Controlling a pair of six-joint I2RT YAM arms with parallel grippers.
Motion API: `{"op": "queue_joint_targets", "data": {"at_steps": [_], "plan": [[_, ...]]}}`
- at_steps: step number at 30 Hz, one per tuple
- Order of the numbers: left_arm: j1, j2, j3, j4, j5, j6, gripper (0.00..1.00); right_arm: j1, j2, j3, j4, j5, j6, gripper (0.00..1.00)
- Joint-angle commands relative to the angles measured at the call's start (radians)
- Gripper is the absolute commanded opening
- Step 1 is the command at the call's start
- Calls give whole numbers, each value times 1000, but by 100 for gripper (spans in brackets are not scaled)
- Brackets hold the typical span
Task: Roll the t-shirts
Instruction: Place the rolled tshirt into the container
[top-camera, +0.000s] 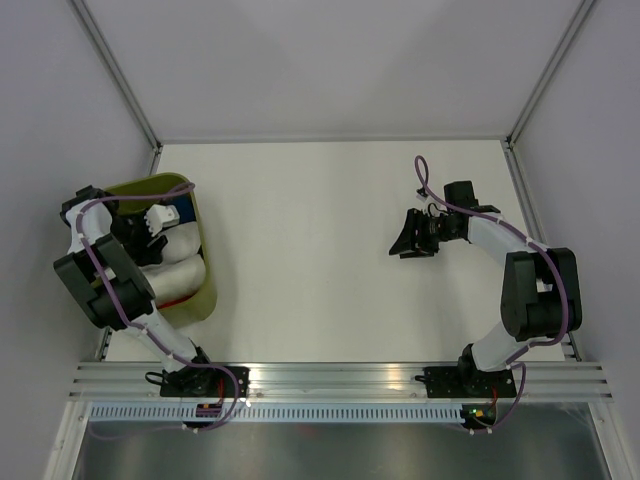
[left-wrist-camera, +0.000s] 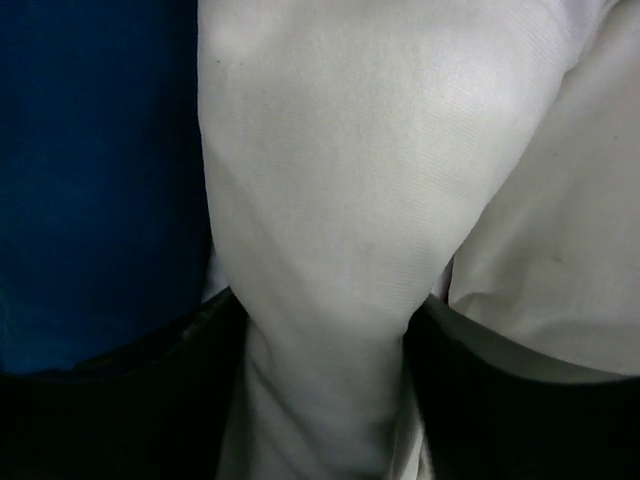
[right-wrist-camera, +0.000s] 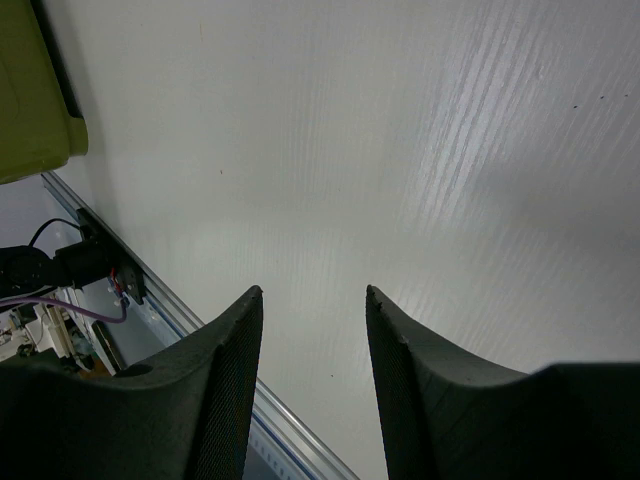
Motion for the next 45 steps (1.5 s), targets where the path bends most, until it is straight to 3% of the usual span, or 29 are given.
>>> {"op": "queue_joint_targets", "data": {"at_steps": [1,2,9,12,15,17,18,21,29,33,35,37,38,39,41,42,43,45], "plan": [[13,-25,32,2,5,7,71,-2,-12,19,18,-3,2,52],[11,-32,35,0,10,-2,99,-2,-10,19,18,-3,2,52],[11,-158,64,-20,70,-79,100,-2,-10,47,3,2,-17,52],[11,-212,101,-17,130,-202,100,-2,-12,68,-16,0,-24,52],[11,-258,132,31,165,-433,97,-2,-13,77,-25,-4,-34,52],[11,-287,86,176,76,-547,72,-4,-15,78,-24,-12,-38,52],[11,-293,30,245,-46,-647,42,-2,-15,77,-21,-18,-38,52],[13,-301,-66,413,-283,-728,3,-2,-15,70,-25,-26,-46,52],[57,-313,-256,657,-513,-756,2,-2,-25,51,-10,-38,-47,52],[57,-258,-261,678,-521,-792,2,-2,-30,53,-11,-37,-53,52],[57,-260,-247,677,-504,-825,7,-2,-38,53,-13,-26,-60,52],[56,-293,-233,671,-481,-840,31,-2,-47,61,-16,0,-63,52],[57,-309,-214,666,-431,-852,53,-4,-50,65,-14,44,-63,54],[57,-328,-206,654,-414,-858,63,-2,-59,77,-7,75,-46,55],[56,-396,-189,643,-393,-886,81,-4,-81,85,42,164,-17,69],[56,-419,-186,639,-387,-898,94,-6,-119,87,68,265,11,70],[56,-442,-183,623,-396,-918,100,-7,-139,87,91,334,20,70],[56,-509,-181,613,-450,-998,100,-10,-200,85,157,452,35,71]]}}
